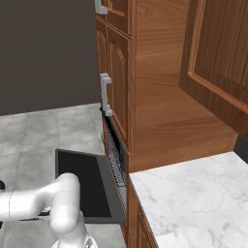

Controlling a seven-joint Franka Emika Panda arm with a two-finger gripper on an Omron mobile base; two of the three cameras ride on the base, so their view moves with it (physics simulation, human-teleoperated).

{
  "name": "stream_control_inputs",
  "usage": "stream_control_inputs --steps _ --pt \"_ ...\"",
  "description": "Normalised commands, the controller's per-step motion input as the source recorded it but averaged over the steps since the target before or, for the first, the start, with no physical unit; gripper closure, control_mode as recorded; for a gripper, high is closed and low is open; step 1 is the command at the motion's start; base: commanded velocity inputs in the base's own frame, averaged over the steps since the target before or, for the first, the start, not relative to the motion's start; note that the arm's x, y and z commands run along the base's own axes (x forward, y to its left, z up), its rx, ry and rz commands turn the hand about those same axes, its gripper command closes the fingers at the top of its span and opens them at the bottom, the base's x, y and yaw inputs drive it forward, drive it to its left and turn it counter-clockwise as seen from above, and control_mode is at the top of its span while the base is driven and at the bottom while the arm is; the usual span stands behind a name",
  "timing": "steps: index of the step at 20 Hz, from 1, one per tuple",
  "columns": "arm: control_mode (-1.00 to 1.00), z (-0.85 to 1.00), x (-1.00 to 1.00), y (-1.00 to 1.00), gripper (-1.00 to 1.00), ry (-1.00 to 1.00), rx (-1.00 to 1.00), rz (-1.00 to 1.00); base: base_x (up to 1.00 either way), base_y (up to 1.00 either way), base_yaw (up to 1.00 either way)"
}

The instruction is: Place the fish on the top rack of the oven, and slide the tray back inside. Close the oven door.

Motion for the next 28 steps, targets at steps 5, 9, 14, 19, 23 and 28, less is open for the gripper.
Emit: stream_control_inputs --steps 5,9,14,19,23,28 --pt "-1.0 0.39 -0.05 -1.0 -1.0 -0.01 -0.08 -0.23 0.0 0.0 0.0" --pt "-1.0 0.52 0.0 -1.0 -1.0 -0.07 -0.14 -0.25 0.0 0.0 0.0" --pt "-1.0 0.67 0.0 -1.0 -1.0 -0.09 -0.17 -0.26 0.0 0.0 0.0" --pt "-1.0 0.68 0.07 -1.0 -1.0 -0.16 -0.18 -0.22 0.0 0.0 0.0" --pt "-1.0 0.57 0.17 -1.0 -1.0 -0.18 -0.18 -0.21 0.0 0.0 0.0" --pt "-1.0 0.43 0.18 -1.0 -1.0 -0.2 -0.2 -0.22 0.0 0.0 0.0"
